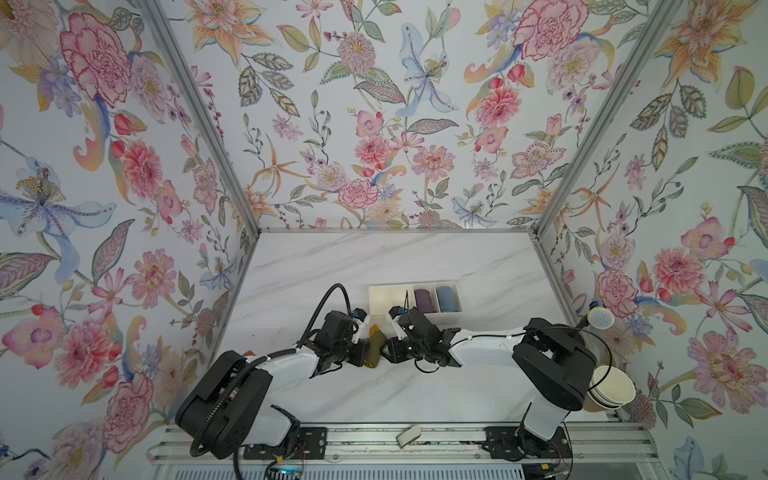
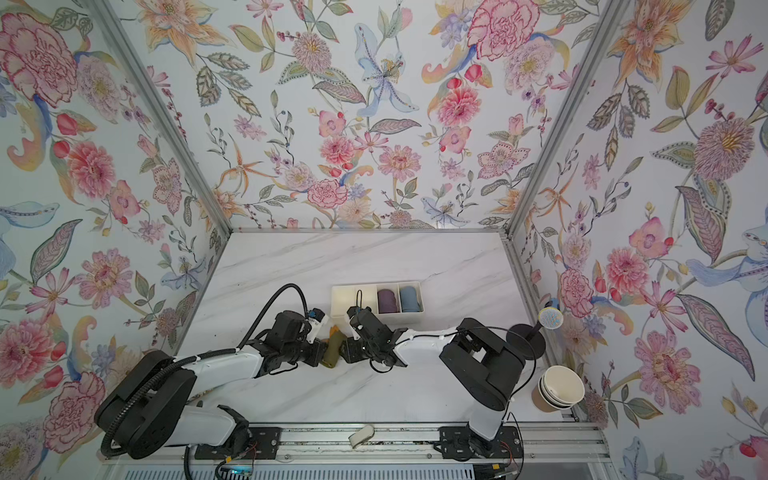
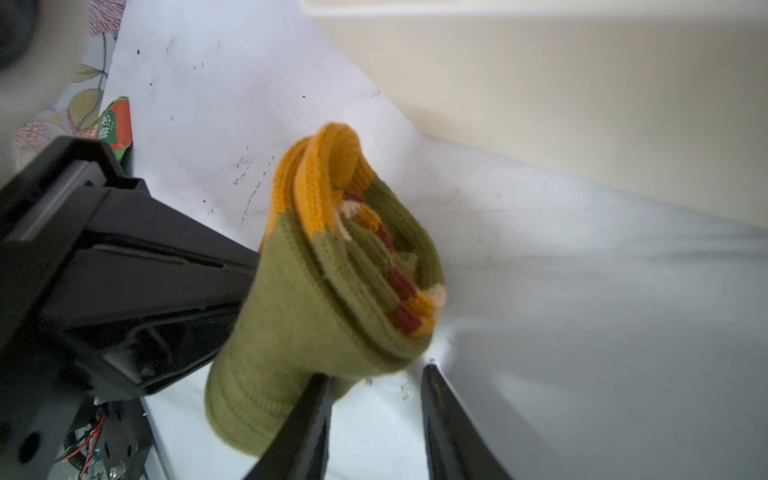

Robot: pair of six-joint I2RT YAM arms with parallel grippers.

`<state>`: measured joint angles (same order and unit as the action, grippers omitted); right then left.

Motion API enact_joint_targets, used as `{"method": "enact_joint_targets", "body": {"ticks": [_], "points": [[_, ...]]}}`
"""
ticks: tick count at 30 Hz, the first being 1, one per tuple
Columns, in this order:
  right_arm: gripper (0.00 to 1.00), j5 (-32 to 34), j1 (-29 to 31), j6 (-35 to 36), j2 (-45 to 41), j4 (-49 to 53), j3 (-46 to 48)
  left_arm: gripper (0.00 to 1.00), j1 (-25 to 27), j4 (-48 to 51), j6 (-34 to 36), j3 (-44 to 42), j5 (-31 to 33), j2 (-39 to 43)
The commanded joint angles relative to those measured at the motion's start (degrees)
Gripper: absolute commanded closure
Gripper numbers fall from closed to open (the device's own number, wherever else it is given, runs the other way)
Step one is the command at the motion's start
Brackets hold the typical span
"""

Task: Roll the socks

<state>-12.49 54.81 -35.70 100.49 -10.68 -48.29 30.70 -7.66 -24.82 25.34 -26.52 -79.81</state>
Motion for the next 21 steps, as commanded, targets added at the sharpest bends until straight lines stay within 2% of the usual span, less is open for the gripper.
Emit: {"method": "enact_joint_targets", "body": {"ticks": [1, 13, 21], "points": [[0.61, -5.6, 0.5, -1.1, -1.2, -6.4, 0.3, 1.00, 0.3, 2.5, 0.2, -2.1, -0.2, -1.7], [0.58, -9.2, -0.2, -3.4, 0.8, -11.2, 0.9, 1.00, 0.5, -1.2, -2.2, -3.7, -4.0, -2.4], [0.54, -11.5, -1.0, -5.5, 2.4, -14.4, 1.6, 1.00, 2.8, -4.1, -5.0, -4.5, -4.9, -2.3]]}}
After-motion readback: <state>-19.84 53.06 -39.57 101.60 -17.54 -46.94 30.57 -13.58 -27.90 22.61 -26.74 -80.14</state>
